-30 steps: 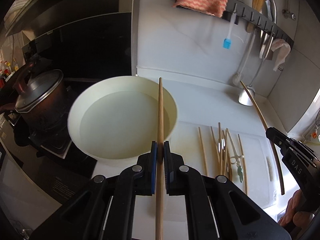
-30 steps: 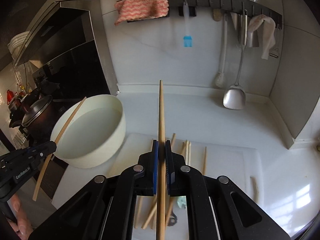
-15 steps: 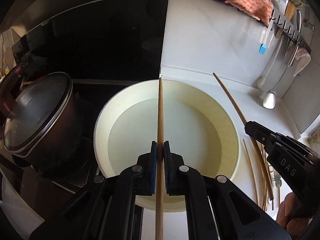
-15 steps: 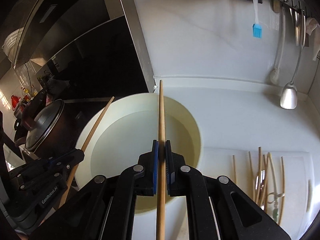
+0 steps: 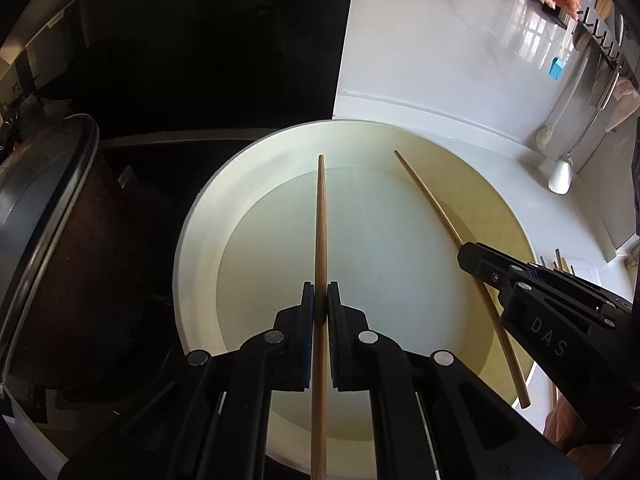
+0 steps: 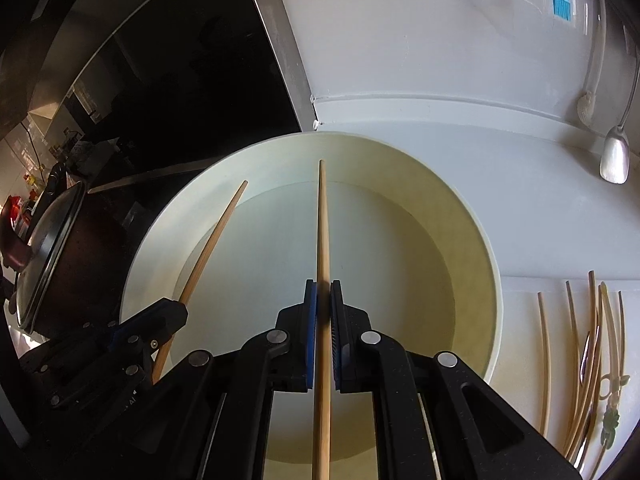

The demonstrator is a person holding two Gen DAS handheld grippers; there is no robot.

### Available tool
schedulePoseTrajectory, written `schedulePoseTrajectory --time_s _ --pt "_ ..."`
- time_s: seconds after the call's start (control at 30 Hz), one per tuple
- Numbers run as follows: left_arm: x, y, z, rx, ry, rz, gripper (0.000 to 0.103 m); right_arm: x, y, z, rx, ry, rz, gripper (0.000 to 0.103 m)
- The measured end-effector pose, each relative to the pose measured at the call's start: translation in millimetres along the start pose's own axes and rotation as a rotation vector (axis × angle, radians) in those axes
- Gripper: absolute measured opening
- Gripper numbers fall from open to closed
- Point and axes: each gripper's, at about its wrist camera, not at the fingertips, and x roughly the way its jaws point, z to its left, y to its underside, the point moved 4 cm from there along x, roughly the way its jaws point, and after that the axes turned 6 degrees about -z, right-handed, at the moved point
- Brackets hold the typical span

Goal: Organize utensils
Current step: 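Lift both held chopsticks and carry them over the white basin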

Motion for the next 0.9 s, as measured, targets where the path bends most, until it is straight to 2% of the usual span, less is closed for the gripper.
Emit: schedulePoseTrajectory --time_s 0.47,0.9 --pt "26.0 0.2 2.9 0.014 -0.017 0.058 0.007 43.3 -0.1 -3.4 0.028 0.018 0.124 0.007" --pt "44.7 3.7 10.9 0.003 -0.013 0.118 0.008 66.1 3.4 -16.1 0.042 0.035 0.196 0.007"
